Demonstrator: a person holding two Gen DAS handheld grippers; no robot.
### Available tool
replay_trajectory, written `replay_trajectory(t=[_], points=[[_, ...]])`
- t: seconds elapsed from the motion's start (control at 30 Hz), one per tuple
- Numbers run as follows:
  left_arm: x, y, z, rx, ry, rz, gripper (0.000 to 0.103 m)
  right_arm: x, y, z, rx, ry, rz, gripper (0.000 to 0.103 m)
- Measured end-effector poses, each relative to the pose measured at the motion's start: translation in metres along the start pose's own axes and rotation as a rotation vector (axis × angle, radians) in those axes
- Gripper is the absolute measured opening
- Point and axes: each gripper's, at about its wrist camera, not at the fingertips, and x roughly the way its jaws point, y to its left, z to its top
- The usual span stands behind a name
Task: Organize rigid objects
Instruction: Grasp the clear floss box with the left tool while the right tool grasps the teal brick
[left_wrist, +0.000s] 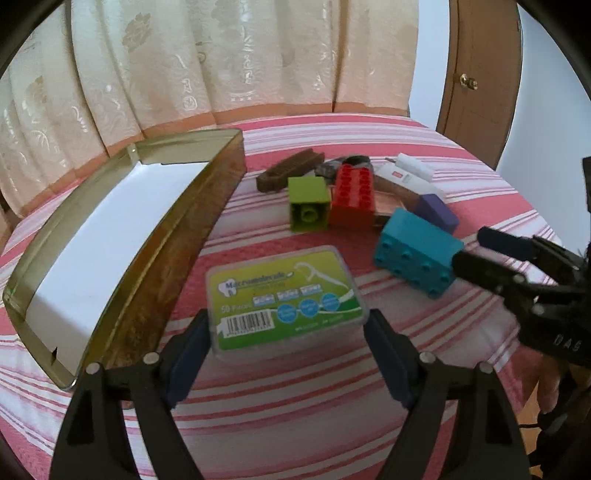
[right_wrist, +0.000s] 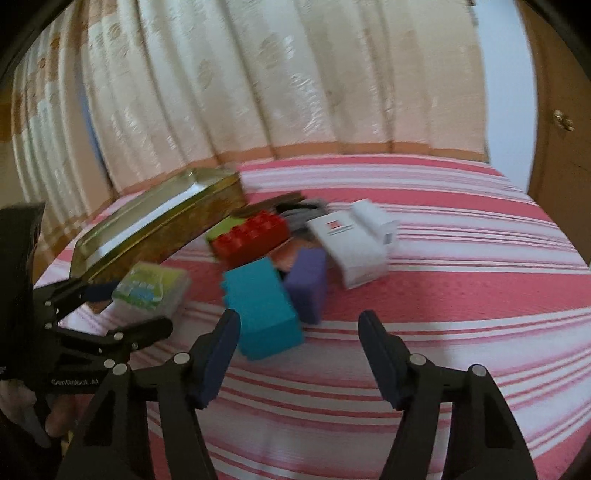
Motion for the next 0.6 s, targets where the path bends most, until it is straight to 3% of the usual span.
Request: replay_trajectory(t=[0.23, 0.43, 0.6], points=[[-0.006, 0.005, -0.001, 0.0, -0.038, -0.017, 0.083, 0.026, 0.017, 0.004, -0.055, 0.113, 0.018, 0.065], [-0.007, 0.012, -0.001, -0.025, -0.049, -0.038, 0.083, 0.042, 0.02, 0.012, -0.062, 0.15, 0.012, 0.063], [-0.009, 0.016, -0.001, -0.045, -0.063, -0.051, 0.083, 0.046, 0.023, 0.017, -0.071, 0.147, 0.016, 0.046]])
